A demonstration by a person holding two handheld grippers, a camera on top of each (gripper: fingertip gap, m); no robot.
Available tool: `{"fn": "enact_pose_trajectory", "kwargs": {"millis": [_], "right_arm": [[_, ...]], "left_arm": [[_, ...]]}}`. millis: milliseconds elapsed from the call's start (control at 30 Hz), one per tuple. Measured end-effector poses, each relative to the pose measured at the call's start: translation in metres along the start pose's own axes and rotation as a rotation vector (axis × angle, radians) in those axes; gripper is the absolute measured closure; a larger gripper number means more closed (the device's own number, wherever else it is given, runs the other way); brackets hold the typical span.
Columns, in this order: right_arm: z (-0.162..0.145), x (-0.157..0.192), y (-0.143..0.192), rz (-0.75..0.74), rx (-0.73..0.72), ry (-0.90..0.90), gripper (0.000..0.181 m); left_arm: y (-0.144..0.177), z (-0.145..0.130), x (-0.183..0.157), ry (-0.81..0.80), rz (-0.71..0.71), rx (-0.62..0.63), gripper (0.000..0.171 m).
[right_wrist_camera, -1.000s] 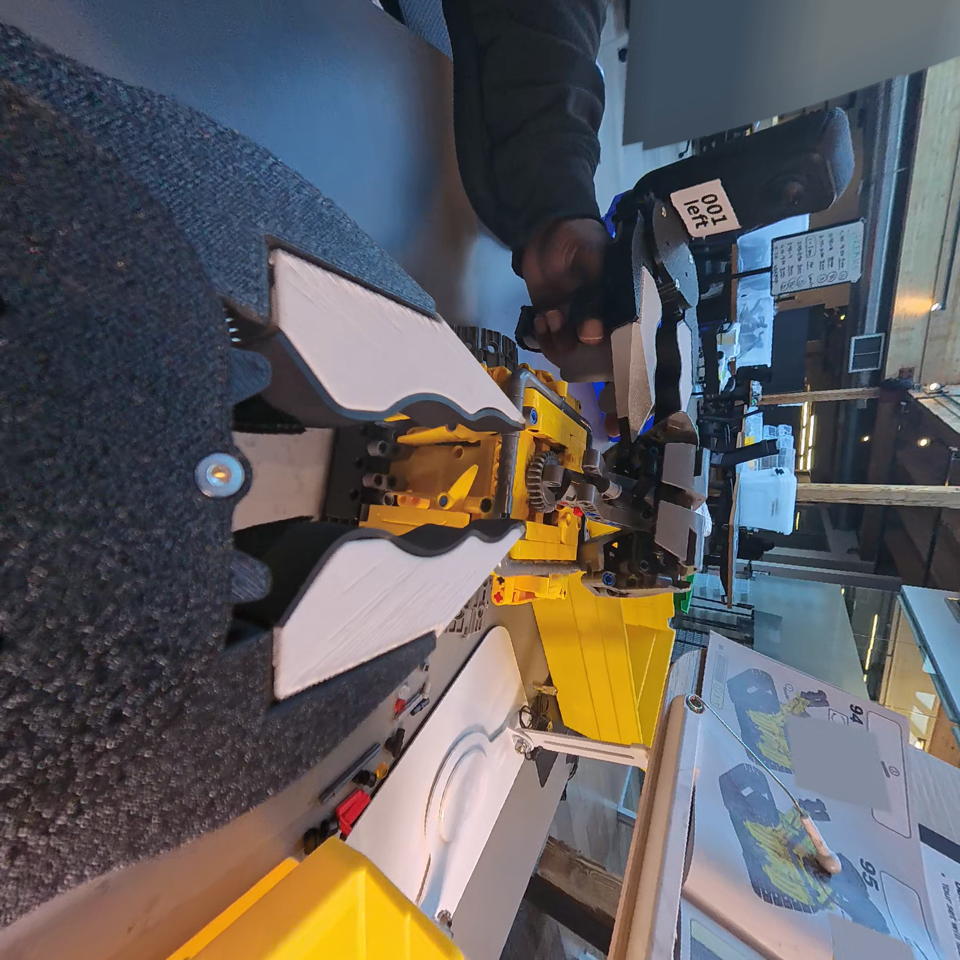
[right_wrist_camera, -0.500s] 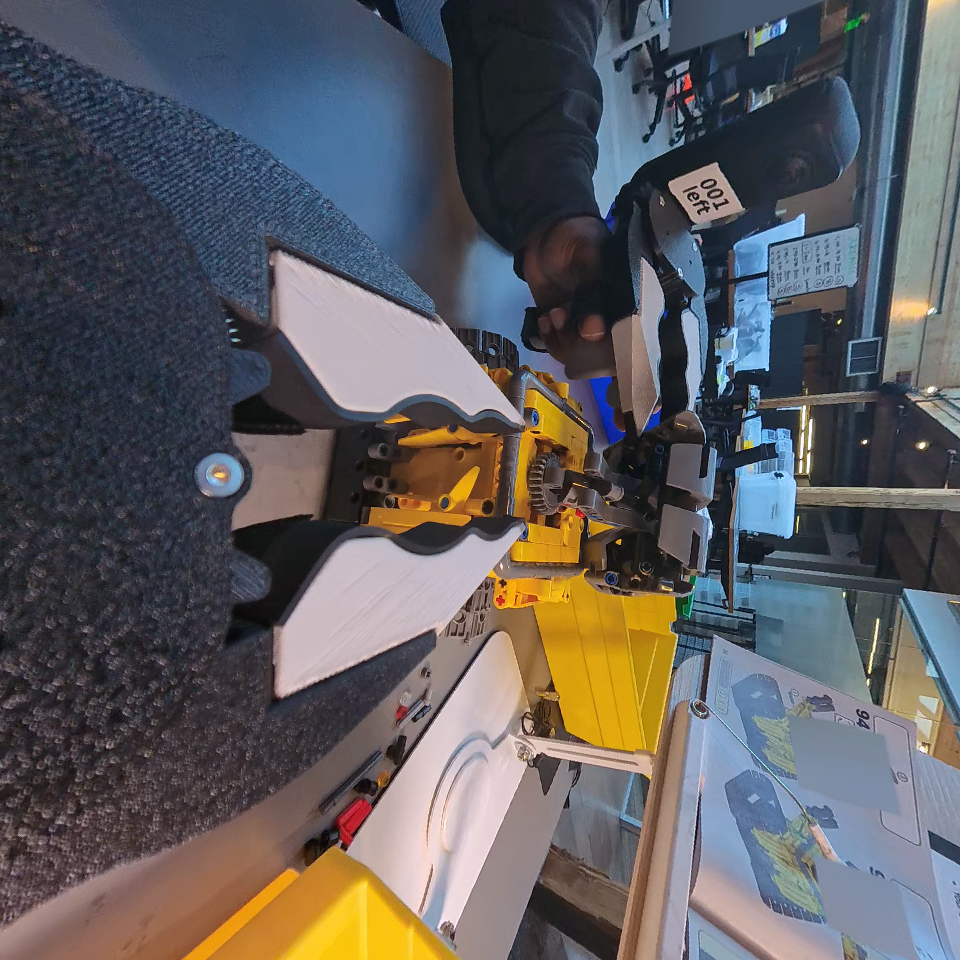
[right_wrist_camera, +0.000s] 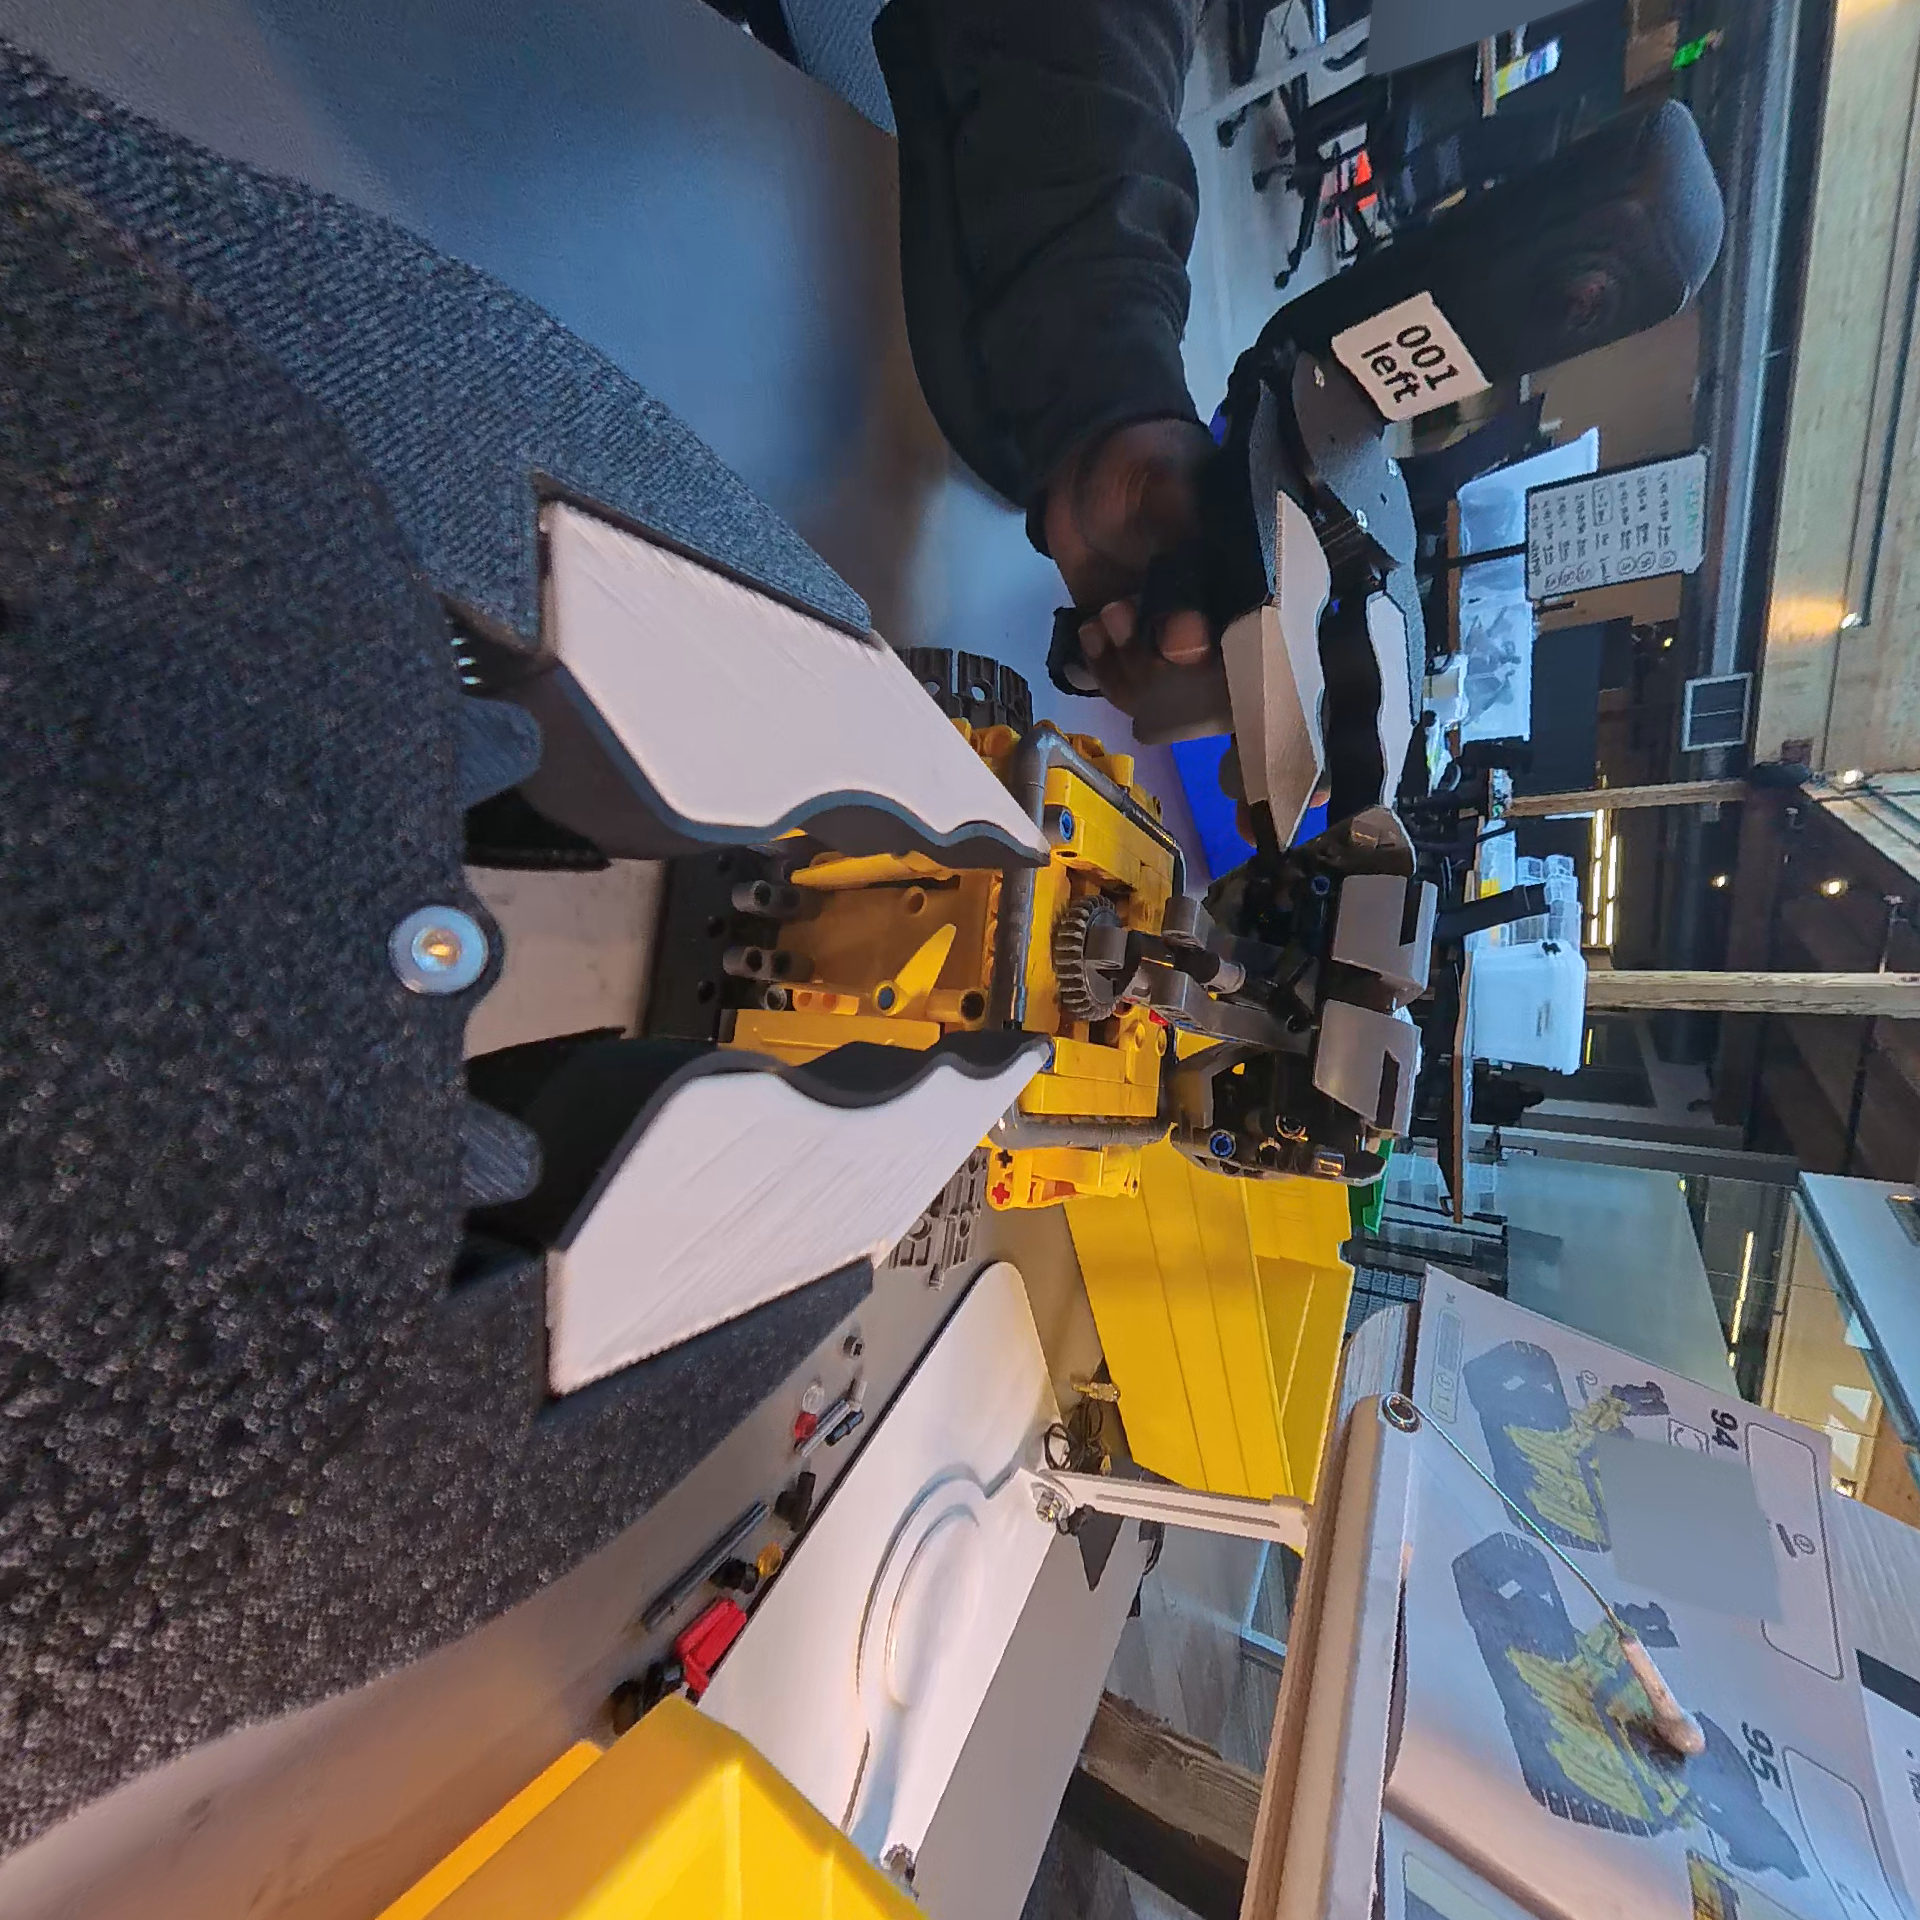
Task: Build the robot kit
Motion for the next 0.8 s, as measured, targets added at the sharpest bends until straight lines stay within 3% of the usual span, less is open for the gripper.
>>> {"fn": "enact_pose_trajectory", "kwargs": {"millis": [400,433,467,700,800], "right_arm": [[0.0,0.0,0.0,0.001,-0.001,-0.004,0.15],[-0.001,-0.001,0.0,0.0,-0.001,-0.003,0.15],[0.0,0.0,0.0,0.001,-0.002,-0.003,0.15],[0.0,0.0,-0.001,0.002,-0.005,-0.011,0.15],[0.0,0.0,0.0,-0.001,-0.004,-0.007,0.151]], "left_arm": [[0.002,0.005,-0.004,0.001,-0.029,-0.038,0.146],[0.003,0.006,-0.002,0.009,-0.022,-0.056,0.15],[0.006,0.009,-0.001,0.02,-0.014,-0.09,0.171],[0.006,0.011,-0.003,0.018,-0.05,-0.091,0.171],[0.008,0.012,0.001,0.028,-0.028,-0.113,0.147]]}}
Point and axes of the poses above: each gripper's, where its closed fingertips meet, y back along the fingers, z out of its top, x = y × z across the jaws, the point moved 7 cm from there along y, back along the fingers, and after that the axes turned 11 degrees about -z, right-handed, at the moved point
